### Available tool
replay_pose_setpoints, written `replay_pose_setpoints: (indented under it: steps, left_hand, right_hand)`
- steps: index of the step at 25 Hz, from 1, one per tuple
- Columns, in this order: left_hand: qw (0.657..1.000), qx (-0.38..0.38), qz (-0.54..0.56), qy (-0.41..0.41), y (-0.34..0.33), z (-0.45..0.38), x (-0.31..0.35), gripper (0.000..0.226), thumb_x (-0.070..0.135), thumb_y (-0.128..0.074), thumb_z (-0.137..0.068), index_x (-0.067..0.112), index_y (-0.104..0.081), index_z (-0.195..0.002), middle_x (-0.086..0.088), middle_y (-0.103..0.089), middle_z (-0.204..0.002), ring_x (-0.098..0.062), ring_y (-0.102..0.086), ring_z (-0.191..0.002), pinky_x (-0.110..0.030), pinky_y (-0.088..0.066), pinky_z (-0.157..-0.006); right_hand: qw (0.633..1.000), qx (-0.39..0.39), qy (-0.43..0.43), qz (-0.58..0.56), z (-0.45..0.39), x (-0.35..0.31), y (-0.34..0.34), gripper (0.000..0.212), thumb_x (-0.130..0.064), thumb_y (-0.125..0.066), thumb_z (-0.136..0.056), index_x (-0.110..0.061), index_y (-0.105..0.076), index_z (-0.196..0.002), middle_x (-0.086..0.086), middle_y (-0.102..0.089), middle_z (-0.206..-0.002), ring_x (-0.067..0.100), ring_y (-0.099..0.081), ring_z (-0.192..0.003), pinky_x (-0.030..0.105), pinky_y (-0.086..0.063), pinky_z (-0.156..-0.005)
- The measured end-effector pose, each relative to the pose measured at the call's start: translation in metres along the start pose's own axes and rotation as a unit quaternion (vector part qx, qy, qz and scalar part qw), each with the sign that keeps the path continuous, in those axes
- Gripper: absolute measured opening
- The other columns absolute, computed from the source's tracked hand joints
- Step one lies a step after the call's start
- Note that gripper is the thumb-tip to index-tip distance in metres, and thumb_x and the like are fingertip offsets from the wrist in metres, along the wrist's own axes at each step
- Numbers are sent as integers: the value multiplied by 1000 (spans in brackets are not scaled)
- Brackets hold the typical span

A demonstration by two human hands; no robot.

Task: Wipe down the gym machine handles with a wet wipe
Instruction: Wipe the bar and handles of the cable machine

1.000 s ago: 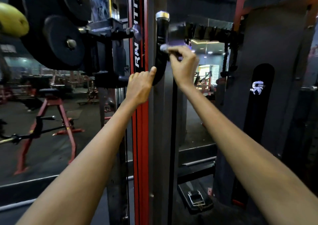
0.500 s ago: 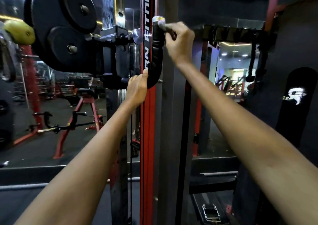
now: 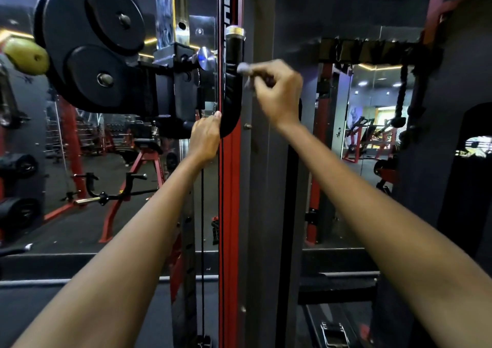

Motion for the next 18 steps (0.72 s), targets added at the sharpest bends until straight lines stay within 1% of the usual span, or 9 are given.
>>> replay_pose_setpoints:
  steps: [1, 3, 5, 7, 9, 11, 14, 17, 18]
  left_hand:
    - [1000, 0, 1, -4, 0, 0, 0, 46, 30, -24, -104, 7, -57, -81, -10, -59, -88, -27, -52, -101, -45, -33, -101]
    - [1000, -3, -10, -19, 0, 0, -2, 52, 38, -22, -101, 7, -55, -75, -3, -58, -82, -22, -51, -96, -41, -34, -100]
    - [999, -1, -19, -35, -1, -4, -6, 62, 45, -20, -96, -1, -59, -82, -7, -62, -88, -24, -53, -97, -46, -35, -100]
    - [999, -4, -16, -47, -1, -7, -6, 57, 40, -21, -98, -1, -57, -81, -11, -61, -88, -27, -53, -94, -49, -35, -100]
    - [998, -13, -26, -50, -2, -9, -6, 53, 33, -21, -99, -1, -62, -96, -21, -62, -100, -30, -53, -104, -43, -31, -103]
    - [997, -13, -38, -58, -2, -9, -6, 51, 26, -20, -101, -4, -59, -112, -22, -60, -116, -30, -50, -113, -35, -26, -101]
    - [995, -26, -49, -79, -3, -14, -7, 49, 30, -24, -101, -1, -62, -99, -18, -64, -104, -31, -53, -104, -40, -31, -96]
    - [992, -75, 0, -98, 2, -17, -4, 60, 51, -30, -89, 0, -62, -87, -15, -62, -90, -27, -55, -91, -44, -38, -91]
    - [991, -87, 6, -102, 5, -20, -7, 62, 53, -34, -87, -2, -62, -87, -17, -61, -88, -24, -54, -87, -44, -40, -87]
  right_hand:
    - [1000, 29, 1, 7, -20, -3, 3, 24, 7, -61, -68, -10, -75, -77, 5, -70, -72, 3, -57, -64, 1, -36, -62]
    - [998, 33, 25, 35, -45, -8, -5, 25, 6, -60, -68, -11, -75, -78, 5, -70, -72, 8, -61, -65, 1, -37, -62]
    - [997, 2, 53, 62, -42, -10, -21, 27, 8, -59, -69, -11, -75, -81, 8, -68, -72, 14, -62, -65, 9, -42, -62]
    - [996, -9, 57, 68, -21, -9, -28, 25, 9, -58, -71, -6, -74, -81, 11, -63, -69, 18, -60, -63, 15, -42, -60]
    - [996, -5, 61, 69, 5, -5, -25, 19, 12, -59, -72, -1, -72, -79, 12, -59, -67, 12, -53, -62, 7, -36, -60]
    - [996, 1, 45, 72, 33, 0, -20, 13, 11, -61, -74, 4, -70, -80, 12, -57, -67, 5, -46, -61, -1, -32, -62]
    - [997, -20, 9, 68, 64, 1, -23, 10, 10, -62, -76, 4, -69, -80, 11, -55, -69, 5, -46, -61, -1, -34, -62]
    - [997, -47, 19, 60, 61, -4, -21, 11, 10, -65, -74, 2, -70, -79, 11, -55, -67, 1, -41, -60, -2, -31, -60]
    - [997, -39, 23, 59, 55, -4, -16, 13, 10, -65, -73, 1, -71, -79, 11, -55, -67, 0, -41, -61, -2, -31, -60]
Point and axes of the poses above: each hand's wrist, its own z-axis away from the middle knuckle, its own y-axis out of the back of the hand, x = y × z, the point moved 8 cm from there along -z, towards the middle knuckle
